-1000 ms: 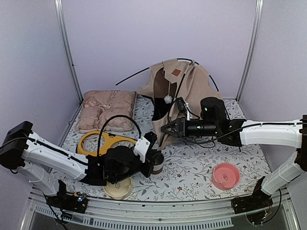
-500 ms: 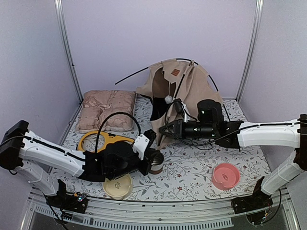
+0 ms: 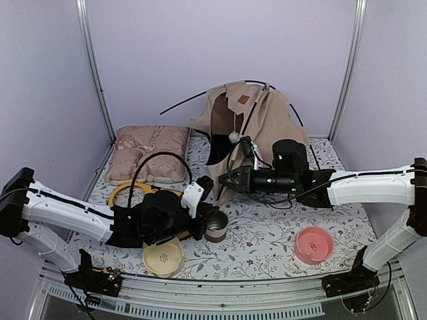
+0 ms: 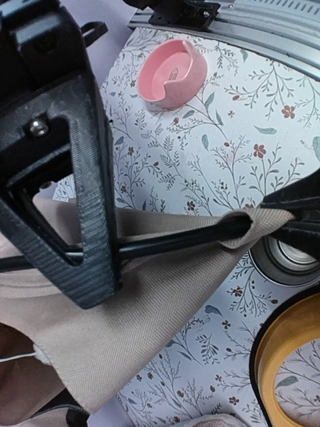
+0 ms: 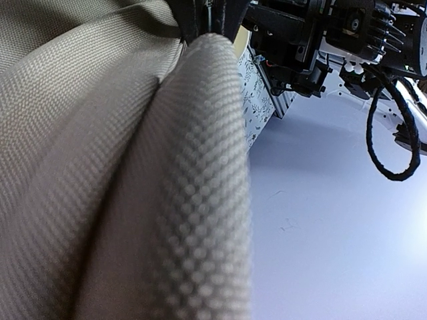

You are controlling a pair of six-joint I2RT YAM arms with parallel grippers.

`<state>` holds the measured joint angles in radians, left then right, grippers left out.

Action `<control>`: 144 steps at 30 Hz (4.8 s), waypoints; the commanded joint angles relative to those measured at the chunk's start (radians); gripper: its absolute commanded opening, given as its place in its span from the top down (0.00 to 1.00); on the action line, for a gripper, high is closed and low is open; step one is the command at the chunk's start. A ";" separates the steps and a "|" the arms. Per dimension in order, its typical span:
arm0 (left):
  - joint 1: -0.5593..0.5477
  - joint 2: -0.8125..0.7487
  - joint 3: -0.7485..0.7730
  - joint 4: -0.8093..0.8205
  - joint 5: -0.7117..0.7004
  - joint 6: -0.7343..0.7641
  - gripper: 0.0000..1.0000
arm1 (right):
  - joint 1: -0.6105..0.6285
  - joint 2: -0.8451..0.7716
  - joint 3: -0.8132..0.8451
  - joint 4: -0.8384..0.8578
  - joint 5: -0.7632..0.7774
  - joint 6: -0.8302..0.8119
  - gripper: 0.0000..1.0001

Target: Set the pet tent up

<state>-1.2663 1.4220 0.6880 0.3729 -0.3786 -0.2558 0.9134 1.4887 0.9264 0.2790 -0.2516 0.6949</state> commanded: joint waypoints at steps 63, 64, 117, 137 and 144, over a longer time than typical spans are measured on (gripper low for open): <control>0.096 0.063 0.150 -0.171 -0.066 -0.040 0.78 | -0.014 0.042 0.123 -0.103 0.125 -0.034 1.00; 0.097 0.069 0.155 -0.172 -0.066 -0.037 0.79 | -0.013 0.044 0.125 -0.104 0.124 -0.034 1.00; 0.184 0.016 0.229 -0.157 0.053 -0.032 0.74 | 0.037 0.117 0.205 -0.178 0.165 -0.063 1.00; 0.189 0.077 0.248 -0.224 0.016 -0.006 0.61 | 0.038 0.128 0.273 -0.207 0.152 -0.065 1.00; 0.220 0.108 0.289 -0.249 0.005 -0.005 0.75 | 0.039 0.117 0.276 -0.224 0.153 -0.072 1.00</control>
<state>-1.0756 1.5162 0.9443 0.1352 -0.3546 -0.2707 0.9489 1.6096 1.1717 0.0643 -0.0883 0.6380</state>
